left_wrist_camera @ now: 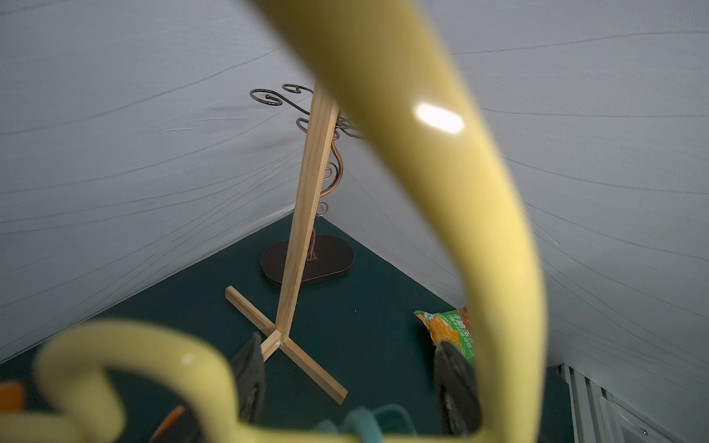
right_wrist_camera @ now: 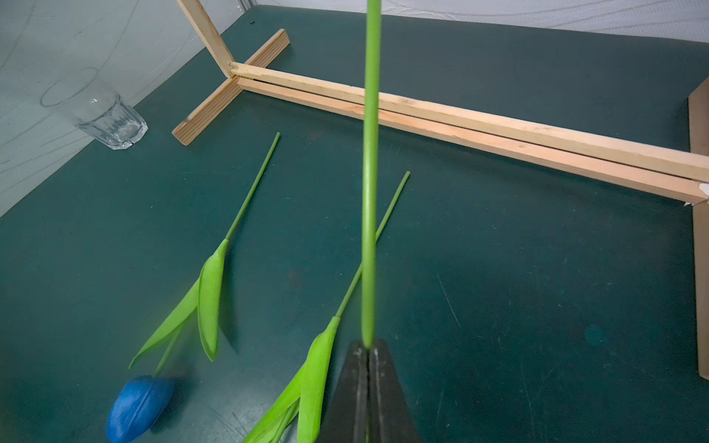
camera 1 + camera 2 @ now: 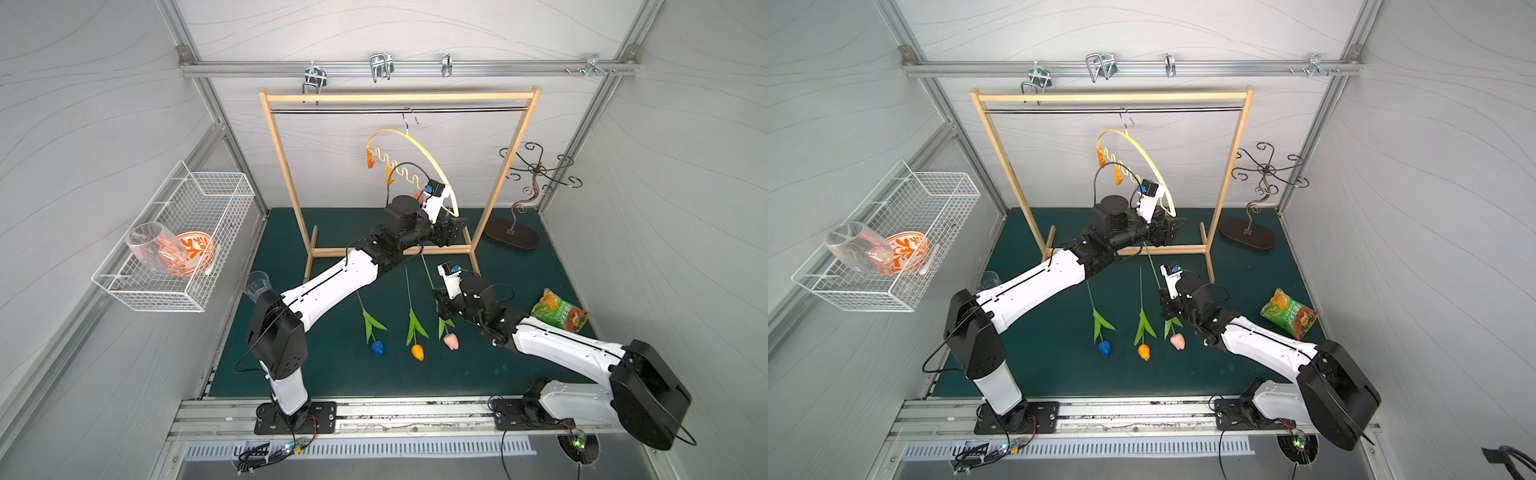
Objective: Dry the flowers on a clothes hanger
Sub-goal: Open the clamp at the hanger.
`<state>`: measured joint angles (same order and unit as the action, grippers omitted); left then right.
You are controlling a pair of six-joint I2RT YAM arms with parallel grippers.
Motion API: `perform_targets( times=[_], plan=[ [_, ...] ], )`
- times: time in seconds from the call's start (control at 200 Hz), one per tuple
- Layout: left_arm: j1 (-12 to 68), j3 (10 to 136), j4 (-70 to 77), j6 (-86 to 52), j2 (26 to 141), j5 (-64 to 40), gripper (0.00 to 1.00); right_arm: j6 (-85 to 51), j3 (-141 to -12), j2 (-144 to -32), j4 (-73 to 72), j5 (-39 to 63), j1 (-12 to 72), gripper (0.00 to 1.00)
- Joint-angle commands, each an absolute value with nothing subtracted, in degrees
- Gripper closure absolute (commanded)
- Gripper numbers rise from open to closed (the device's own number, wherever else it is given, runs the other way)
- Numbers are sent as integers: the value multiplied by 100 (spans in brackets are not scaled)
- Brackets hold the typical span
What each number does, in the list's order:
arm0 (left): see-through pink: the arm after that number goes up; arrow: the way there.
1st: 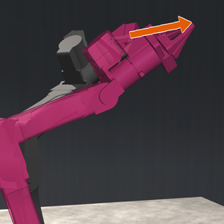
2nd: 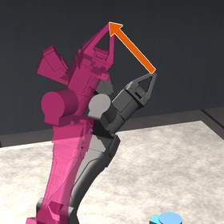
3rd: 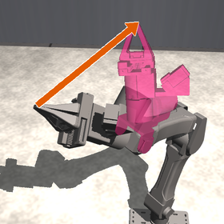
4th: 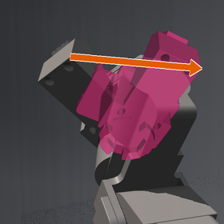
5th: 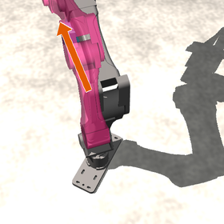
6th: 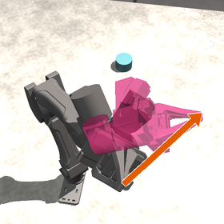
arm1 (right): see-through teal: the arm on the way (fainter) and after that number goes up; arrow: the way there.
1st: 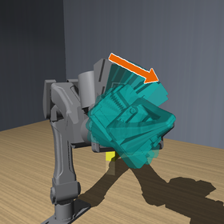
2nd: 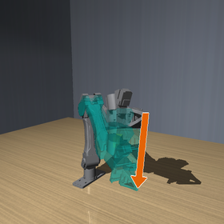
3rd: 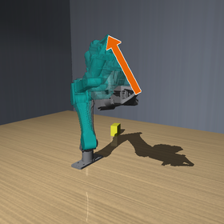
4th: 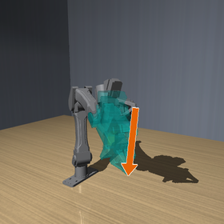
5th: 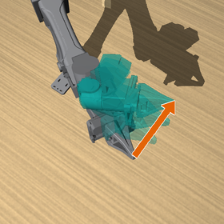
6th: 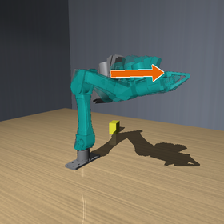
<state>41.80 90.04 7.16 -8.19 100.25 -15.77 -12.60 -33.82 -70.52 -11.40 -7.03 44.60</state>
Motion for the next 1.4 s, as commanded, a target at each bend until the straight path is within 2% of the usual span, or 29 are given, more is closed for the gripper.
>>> perform_targets(
  times=[0.0,0.375,0.565,1.105,1.315,1.395],
  plan=[
    [4227,8974,1103,-703,9884,-1706,33,-1338,-3576,-7066,-1065,-756,4452,100],
    [4224,8921,1128,-686,9809,-1632,42,-1349,-3601,-7093,-1063,-739,4455,100],
    [4234,8886,1168,-720,9769,-1600,54,-1349,-3612,-7105,-1046,-714,4452,100],
    [4312,8903,1235,-633,9713,-1564,66,-1371,-3640,-7139,-1028,-611,4456,100],
    [4336,8904,1180,-530,9671,-1556,78,-1352,-3544,-6993,-1114,-601,4452,100],
    [4342,8897,1144,-471,9639,-1538,79,-1331,-3502,-6941,-1159,-606,4451,100]
  ],
)
